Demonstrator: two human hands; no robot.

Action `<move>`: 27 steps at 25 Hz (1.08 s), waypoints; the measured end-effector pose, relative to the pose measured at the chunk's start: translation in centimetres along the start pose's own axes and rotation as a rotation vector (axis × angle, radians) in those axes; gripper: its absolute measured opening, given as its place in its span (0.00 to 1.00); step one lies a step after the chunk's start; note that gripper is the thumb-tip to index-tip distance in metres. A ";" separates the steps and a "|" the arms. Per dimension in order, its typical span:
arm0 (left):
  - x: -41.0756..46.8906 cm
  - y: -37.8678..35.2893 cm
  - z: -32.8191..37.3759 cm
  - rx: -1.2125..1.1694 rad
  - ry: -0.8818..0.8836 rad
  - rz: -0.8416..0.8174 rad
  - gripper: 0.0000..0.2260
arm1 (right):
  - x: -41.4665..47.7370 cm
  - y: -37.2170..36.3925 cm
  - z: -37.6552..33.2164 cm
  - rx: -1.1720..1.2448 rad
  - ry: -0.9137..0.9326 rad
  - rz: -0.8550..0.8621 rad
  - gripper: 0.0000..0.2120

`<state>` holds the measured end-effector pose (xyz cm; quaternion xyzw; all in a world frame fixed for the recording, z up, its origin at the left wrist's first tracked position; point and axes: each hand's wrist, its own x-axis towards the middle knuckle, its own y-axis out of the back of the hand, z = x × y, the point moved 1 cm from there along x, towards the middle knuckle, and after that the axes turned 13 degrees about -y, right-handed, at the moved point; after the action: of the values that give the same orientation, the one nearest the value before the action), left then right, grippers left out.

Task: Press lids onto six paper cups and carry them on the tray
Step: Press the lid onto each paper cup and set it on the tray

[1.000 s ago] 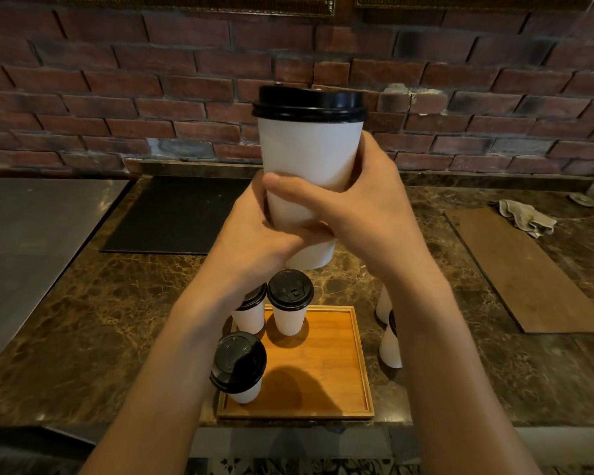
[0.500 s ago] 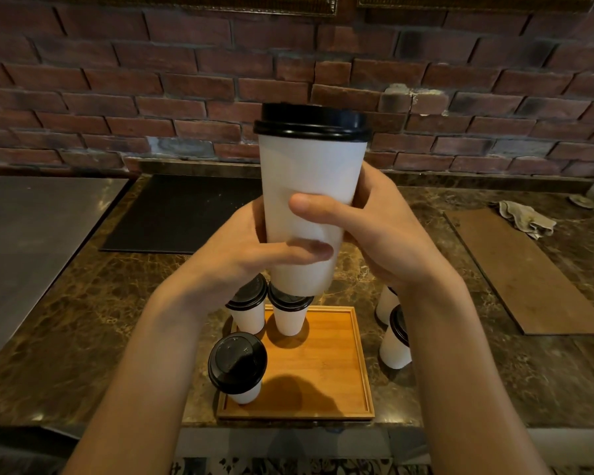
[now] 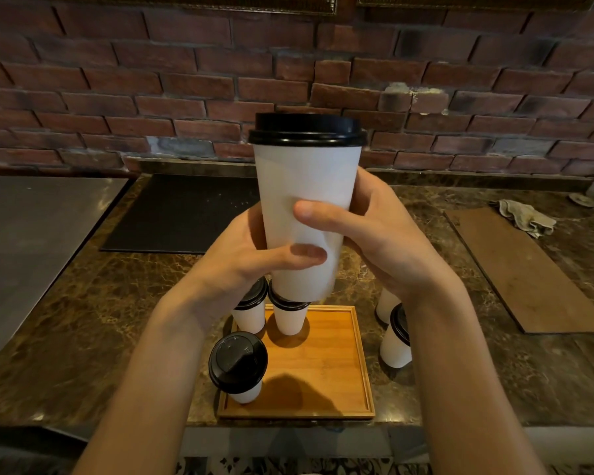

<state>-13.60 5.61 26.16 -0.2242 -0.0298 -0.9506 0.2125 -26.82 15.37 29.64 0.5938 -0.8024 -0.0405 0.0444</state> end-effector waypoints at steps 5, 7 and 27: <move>0.1 -0.2 0.2 -0.008 -0.032 0.035 0.23 | -0.1 -0.5 -0.2 -0.039 0.043 0.082 0.25; 0.2 -0.2 0.4 0.012 -0.034 0.024 0.24 | -0.2 -0.7 -0.4 -0.077 0.046 0.104 0.26; 1.3 -1.5 -1.1 0.396 -0.059 0.335 0.25 | 0.1 -2.7 -0.2 -0.383 0.001 0.643 0.44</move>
<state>-15.74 6.32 25.80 -0.2078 -0.1841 -0.8708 0.4058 -24.24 14.45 29.48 0.2922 -0.9258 -0.1735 0.1655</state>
